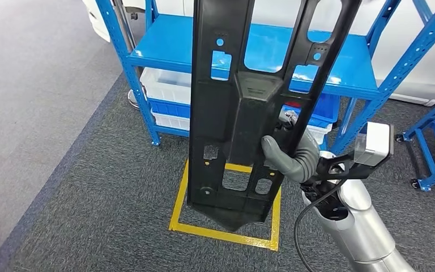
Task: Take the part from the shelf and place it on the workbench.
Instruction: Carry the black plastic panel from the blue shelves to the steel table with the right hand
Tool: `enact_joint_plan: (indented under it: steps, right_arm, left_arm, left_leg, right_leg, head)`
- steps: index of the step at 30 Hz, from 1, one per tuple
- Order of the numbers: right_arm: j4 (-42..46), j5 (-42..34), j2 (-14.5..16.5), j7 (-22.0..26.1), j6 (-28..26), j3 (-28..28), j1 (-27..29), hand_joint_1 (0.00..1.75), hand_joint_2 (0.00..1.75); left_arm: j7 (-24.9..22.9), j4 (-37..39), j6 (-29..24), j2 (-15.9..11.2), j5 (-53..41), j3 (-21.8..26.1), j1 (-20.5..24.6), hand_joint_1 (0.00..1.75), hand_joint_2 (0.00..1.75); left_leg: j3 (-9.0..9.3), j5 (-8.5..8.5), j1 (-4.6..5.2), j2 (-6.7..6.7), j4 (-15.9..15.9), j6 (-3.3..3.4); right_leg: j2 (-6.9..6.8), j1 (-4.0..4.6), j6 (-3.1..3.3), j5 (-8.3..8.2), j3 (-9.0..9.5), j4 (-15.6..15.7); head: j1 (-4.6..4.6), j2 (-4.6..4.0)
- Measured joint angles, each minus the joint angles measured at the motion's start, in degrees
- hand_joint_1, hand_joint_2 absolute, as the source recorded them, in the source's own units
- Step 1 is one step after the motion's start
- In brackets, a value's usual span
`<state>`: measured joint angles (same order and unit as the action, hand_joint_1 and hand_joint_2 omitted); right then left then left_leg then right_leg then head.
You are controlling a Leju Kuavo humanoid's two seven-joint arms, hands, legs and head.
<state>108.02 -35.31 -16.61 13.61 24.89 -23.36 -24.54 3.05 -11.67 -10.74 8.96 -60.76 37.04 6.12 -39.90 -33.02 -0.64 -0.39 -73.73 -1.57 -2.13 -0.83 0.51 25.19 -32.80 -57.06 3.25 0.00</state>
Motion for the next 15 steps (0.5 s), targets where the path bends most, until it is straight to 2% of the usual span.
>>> enact_joint_plan:
  steps: [1,2,4,5,6,7,9,11,13,14,15]
  right_arm:
    - [0.0,0.2,0.1,0.0,-0.1,0.0,0.2,1.75,1.75]
    - [0.1,0.4,0.1,0.1,-0.2,0.0,0.5,1.75,1.75]
    - [0.4,0.6,0.1,0.4,-0.2,0.1,1.0,1.75,1.75]
    - [0.6,0.7,0.1,0.6,-0.1,0.2,1.2,1.75,1.75]
    - [0.7,0.8,0.1,0.7,0.0,0.3,1.3,1.75,1.75]
    - [0.8,1.0,0.1,0.7,0.1,0.3,1.4,1.75,1.75]
    - [0.9,1.1,0.2,0.8,0.5,0.4,1.4,1.75,1.75]
    - [0.9,1.2,0.2,0.9,0.8,0.6,1.3,1.75,1.75]
    - [0.9,1.2,0.2,0.9,0.9,0.8,1.4,1.75,1.75]
    - [0.9,1.2,0.2,1.0,0.9,0.8,1.5,1.75,1.75]
    - [0.8,1.2,0.2,1.0,1.0,0.9,1.5,1.75,1.75]
  left_arm:
    - [0.0,0.0,0.0,0.0,-0.1,0.0,-0.1,0.0,1.75]
    - [0.0,0.0,0.0,0.0,-0.3,0.0,-0.2,0.0,1.75]
    - [0.0,0.0,-0.1,0.0,-0.5,0.0,-0.7,0.0,1.75]
    - [0.0,0.0,-0.2,0.0,-0.5,0.0,-0.8,0.0,1.75]
    - [0.0,0.0,-0.3,-0.1,-0.5,0.0,-0.9,0.0,1.75]
    - [0.0,0.0,-0.4,-0.1,-0.5,0.0,-1.0,0.0,1.75]
    - [0.1,0.0,-0.6,0.0,-0.3,0.0,-1.0,0.0,1.75]
    - [0.2,0.0,-0.7,0.0,-0.1,0.0,-0.8,0.0,1.75]
    - [0.3,0.0,-0.7,0.1,0.0,0.0,-0.6,0.0,1.75]
    - [0.3,0.0,-0.7,0.1,0.0,0.0,-0.6,0.0,1.75]
    - [0.3,0.0,-0.7,0.2,0.1,0.0,-0.6,0.0,1.75]
  left_leg:
    - [0.29,0.84,-0.02,0.18,0.3,-0.07]
    - [1.73,2.65,-0.05,0.51,3.0,-0.06]
    - [5.7,6.17,0.14,2.26,11.0,0.16]
    - [7.04,6.97,0.3,3.13,13.9,0.53]
    - [7.55,7.1,0.49,3.63,15.3,0.92]
    - [7.49,6.9,0.69,3.59,15.7,1.35]
    - [7.24,7.2,0.61,2.33,15.9,2.23]
    - [7.19,7.63,0.4,1.22,16.2,2.98]
    - [7.02,7.9,0.34,0.18,16.3,3.39]
    - [6.91,7.96,0.39,-0.39,16.2,3.49]
    - [6.85,8.01,0.44,-1.06,16.2,3.54]
  right_leg:
    - [-0.52,0.01,-0.01,0.04,0.03,0.0]
    - [-0.99,0.0,-0.07,0.12,0.12,-0.1]
    - [-1.79,0.14,-0.4,0.39,0.26,-0.4]
    - [-2.16,0.29,-0.65,0.5,0.2,-0.6]
    - [-2.58,0.46,-0.93,0.56,0.09,-0.7]
    - [-3.09,0.61,-1.21,0.55,-0.01,-0.8]
    - [-3.77,0.55,-1.79,0.78,-0.05,-1.0]
    - [-1.86,0.25,-2.29,2.87,-1.1,-3.6]
    - [0.83,0.05,-2.58,6.66,-4.35,-10.7]
    - [1.37,0.04,-2.64,8.08,-6.18,-14.5]
    - [1.63,0.04,-2.65,8.56,-7.47,-17.1]
  head:
    - [0.0,0.0]
    - [0.0,0.0]
    - [0.0,0.0]
    - [0.0,0.0]
    - [-0.01,0.0]
    - [-0.01,0.0]
    - [-0.01,0.0]
    - [-0.01,0.0]
    - [-0.02,0.0]
    - [-0.02,0.0]
    - [-0.02,0.0]
